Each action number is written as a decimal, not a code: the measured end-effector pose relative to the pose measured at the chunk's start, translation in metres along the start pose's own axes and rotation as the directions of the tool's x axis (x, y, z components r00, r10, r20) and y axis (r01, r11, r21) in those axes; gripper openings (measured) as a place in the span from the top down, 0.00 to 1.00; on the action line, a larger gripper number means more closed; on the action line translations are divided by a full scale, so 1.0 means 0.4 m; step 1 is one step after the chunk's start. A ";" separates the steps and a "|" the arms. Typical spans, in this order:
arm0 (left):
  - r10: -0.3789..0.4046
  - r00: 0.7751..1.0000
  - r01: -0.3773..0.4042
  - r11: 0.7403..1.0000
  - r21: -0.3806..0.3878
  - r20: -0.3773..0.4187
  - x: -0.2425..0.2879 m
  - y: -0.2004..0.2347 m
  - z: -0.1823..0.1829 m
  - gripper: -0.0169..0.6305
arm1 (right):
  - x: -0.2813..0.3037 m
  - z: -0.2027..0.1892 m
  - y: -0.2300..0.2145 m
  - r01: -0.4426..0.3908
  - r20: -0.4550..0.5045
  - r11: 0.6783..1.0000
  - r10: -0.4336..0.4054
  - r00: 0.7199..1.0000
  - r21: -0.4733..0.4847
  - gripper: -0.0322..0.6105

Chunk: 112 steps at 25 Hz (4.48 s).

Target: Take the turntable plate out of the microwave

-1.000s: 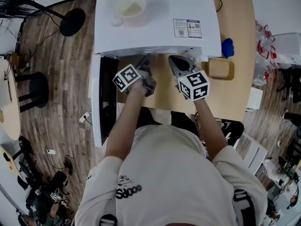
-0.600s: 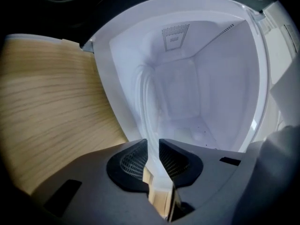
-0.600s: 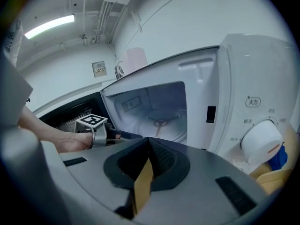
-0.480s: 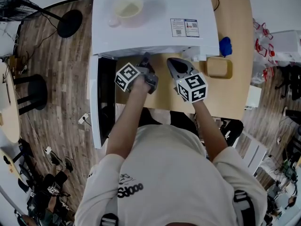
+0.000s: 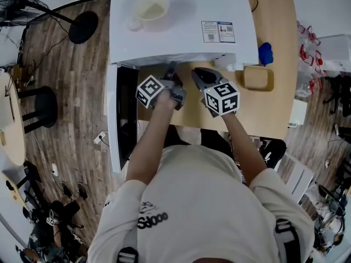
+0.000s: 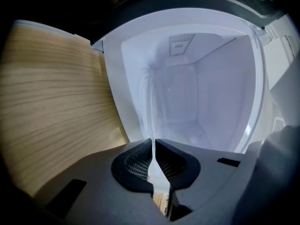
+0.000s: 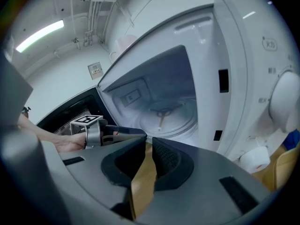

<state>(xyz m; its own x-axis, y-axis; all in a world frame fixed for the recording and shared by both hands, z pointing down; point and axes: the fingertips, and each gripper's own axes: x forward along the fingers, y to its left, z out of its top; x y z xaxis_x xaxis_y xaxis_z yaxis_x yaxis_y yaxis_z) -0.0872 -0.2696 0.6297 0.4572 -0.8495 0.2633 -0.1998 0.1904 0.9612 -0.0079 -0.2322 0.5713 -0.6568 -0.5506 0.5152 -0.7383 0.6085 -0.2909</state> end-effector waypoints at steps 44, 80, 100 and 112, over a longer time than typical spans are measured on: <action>-0.124 0.992 0.124 0.992 0.020 0.017 -0.022 -0.037 0.020 0.92 | 0.181 -0.005 -0.012 -0.256 0.231 0.734 0.138 0.963 0.629 0.85; -0.137 0.983 0.145 0.988 -0.054 0.125 -0.003 -0.043 0.071 0.90 | 0.183 0.016 -0.054 -0.299 0.318 0.607 0.080 0.945 0.737 0.83; -0.166 0.980 0.163 0.986 0.034 0.107 -0.059 -0.043 0.042 0.78 | 0.121 -0.030 0.033 -0.376 0.342 0.505 0.163 0.926 0.777 0.87; -0.184 0.978 0.187 0.982 -0.022 0.100 -0.021 -0.018 0.076 0.85 | 0.087 -0.079 0.085 -0.350 0.304 0.530 0.174 0.936 0.773 0.88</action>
<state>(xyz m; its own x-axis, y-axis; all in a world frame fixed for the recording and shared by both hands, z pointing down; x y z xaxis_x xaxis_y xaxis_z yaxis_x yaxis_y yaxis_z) -0.1160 -0.2787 0.6181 0.3970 -0.9149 0.0726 -0.0922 0.0389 0.9950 -0.0509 -0.2126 0.6049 -0.7905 -0.5835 0.1863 -0.2799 0.0736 -0.9572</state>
